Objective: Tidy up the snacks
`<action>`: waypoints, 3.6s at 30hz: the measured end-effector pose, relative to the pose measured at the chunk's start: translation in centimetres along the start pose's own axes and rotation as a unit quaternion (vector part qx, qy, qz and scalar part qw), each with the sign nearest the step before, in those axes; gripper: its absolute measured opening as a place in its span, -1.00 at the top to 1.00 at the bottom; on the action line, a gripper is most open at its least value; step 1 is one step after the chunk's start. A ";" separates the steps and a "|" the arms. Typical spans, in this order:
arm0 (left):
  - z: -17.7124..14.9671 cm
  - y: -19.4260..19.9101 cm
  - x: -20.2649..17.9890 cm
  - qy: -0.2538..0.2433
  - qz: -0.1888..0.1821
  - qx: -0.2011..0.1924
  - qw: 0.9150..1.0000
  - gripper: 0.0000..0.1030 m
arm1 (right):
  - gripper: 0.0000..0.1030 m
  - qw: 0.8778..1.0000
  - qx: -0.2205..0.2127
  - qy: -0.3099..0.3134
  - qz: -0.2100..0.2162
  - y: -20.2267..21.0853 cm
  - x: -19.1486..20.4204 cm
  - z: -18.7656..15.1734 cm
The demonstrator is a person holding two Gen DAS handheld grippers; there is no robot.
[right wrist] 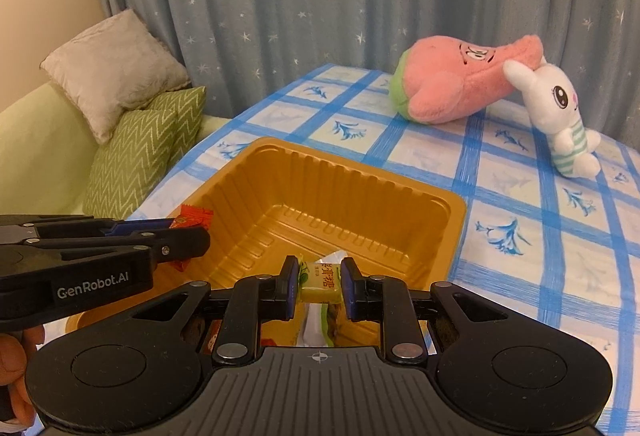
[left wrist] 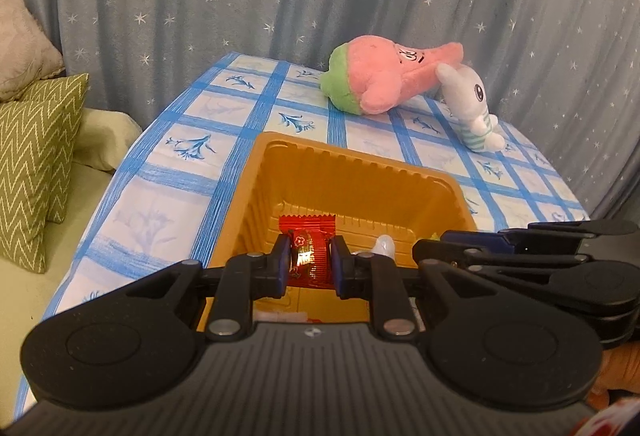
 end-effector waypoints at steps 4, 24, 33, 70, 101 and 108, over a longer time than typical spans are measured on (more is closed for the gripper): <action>0.2 -1.0 -0.1 -0.006 -0.001 0.004 1.000 0.63 | 0.56 1.000 0.002 -0.006 0.004 -0.9 -0.2 0.3; 0.5 -0.9 1.3 0.009 0.016 -0.013 1.000 0.49 | 0.56 0.999 0.003 -0.029 0.020 -2.2 -0.6 0.5; 0.4 -0.4 1.9 0.020 0.026 -0.020 0.999 0.36 | -0.18 0.998 -0.011 -0.036 0.044 -1.8 -0.7 1.0; -6.5 18.1 -3.3 0.014 0.087 -0.038 0.995 -1.00 | -0.59 0.997 -0.010 -0.073 -0.021 15.9 1.7 -7.5; -14.4 29.9 -6.1 0.021 0.113 -0.012 0.993 -1.00 | -0.61 0.996 -0.026 -0.070 -0.049 27.1 8.0 -16.3; -15.8 30.9 -6.4 0.008 0.113 -0.011 0.993 -1.00 | -0.61 0.996 -0.024 -0.065 -0.053 28.2 9.1 -17.1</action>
Point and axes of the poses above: each gripper's, at about its wrist camera, not at the fingertips, and y roughly against the way its jaws point, x to its left, z to its top, the point moved 1 cm from there along -y, roughly the way its jaws point, and after that the axes turned 5 degrees about x, right-handed, at the moved point
